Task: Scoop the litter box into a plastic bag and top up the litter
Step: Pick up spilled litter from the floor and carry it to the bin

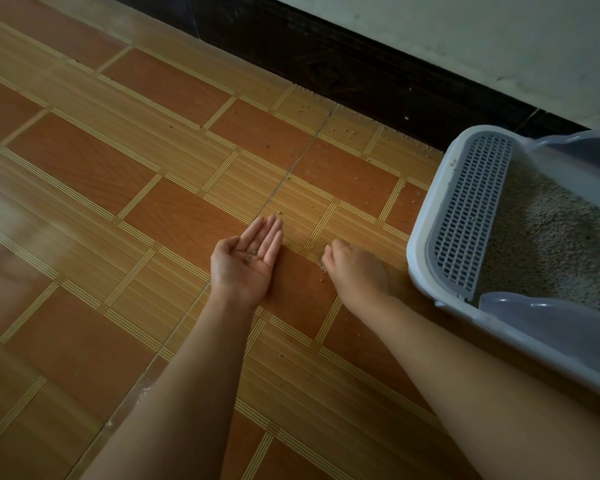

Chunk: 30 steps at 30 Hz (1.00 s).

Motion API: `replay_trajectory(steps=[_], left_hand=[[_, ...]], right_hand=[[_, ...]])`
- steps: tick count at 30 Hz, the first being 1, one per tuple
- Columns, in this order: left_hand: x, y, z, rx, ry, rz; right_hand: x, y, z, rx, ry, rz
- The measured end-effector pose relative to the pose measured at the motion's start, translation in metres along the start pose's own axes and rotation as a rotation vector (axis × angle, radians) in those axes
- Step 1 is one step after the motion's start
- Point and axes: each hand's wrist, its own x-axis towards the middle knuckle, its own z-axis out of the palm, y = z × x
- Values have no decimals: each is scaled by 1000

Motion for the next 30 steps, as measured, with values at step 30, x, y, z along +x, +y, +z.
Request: replay_trajectory(steps=[30], left_hand=[[3,0,0,33,8,-4]], right_hand=[[-1,-16,1,-372,-13,-193]])
